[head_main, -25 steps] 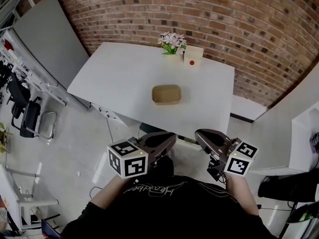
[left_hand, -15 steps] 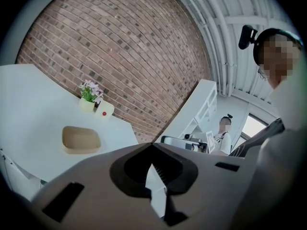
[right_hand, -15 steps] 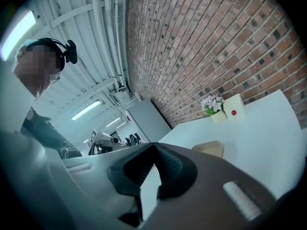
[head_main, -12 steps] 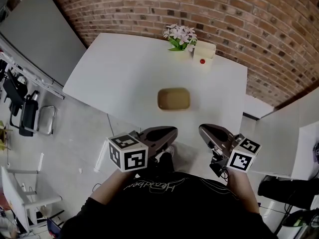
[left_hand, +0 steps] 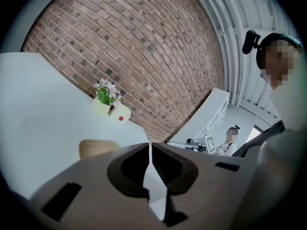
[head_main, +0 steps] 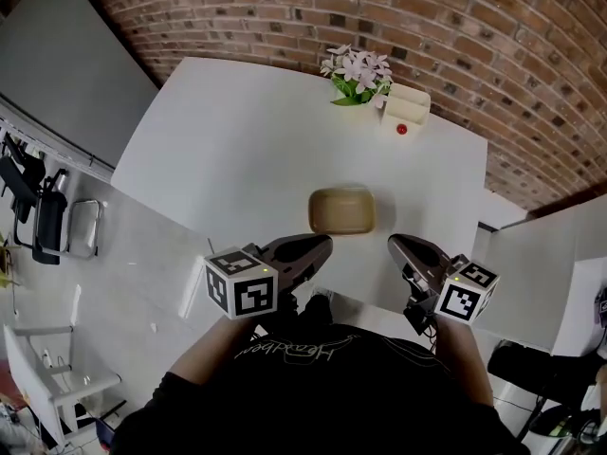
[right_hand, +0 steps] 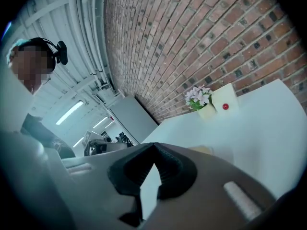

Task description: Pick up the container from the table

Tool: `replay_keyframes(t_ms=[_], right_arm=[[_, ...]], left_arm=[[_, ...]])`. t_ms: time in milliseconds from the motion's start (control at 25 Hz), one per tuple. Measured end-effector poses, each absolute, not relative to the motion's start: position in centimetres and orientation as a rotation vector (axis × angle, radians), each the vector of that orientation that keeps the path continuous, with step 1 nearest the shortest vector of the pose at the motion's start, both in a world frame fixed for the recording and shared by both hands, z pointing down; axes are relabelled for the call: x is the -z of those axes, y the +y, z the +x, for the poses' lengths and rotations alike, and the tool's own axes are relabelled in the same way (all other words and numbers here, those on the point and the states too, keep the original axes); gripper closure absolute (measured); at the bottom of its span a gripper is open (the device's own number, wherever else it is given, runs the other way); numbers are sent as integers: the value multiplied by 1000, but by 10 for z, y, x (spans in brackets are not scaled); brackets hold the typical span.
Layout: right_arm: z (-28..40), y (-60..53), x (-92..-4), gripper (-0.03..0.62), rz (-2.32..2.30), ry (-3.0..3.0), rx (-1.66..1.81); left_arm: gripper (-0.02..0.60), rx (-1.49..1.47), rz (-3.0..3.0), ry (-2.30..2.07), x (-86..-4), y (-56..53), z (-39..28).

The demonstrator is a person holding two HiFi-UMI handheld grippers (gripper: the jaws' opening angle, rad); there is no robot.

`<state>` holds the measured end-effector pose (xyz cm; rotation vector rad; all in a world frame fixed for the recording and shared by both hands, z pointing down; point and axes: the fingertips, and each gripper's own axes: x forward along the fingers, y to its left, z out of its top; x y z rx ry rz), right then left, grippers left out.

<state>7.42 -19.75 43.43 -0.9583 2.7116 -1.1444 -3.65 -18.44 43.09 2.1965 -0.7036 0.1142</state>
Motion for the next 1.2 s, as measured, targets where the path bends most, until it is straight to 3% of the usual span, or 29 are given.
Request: replay_keyframes(t_ms=[360, 720, 1200], right_arm=[[73, -231, -472, 589, -1035, 2717, 1242], [85, -253, -523, 586, -1156, 2693, 1356], [90, -281, -577, 493, -1297, 2643, 1494]], left_arm=[[574, -204, 2086, -714, -481, -228, -66], [510, -284, 1921, -722, -542, -252, -89], [482, -316, 1760, -666, -598, -269, -92]])
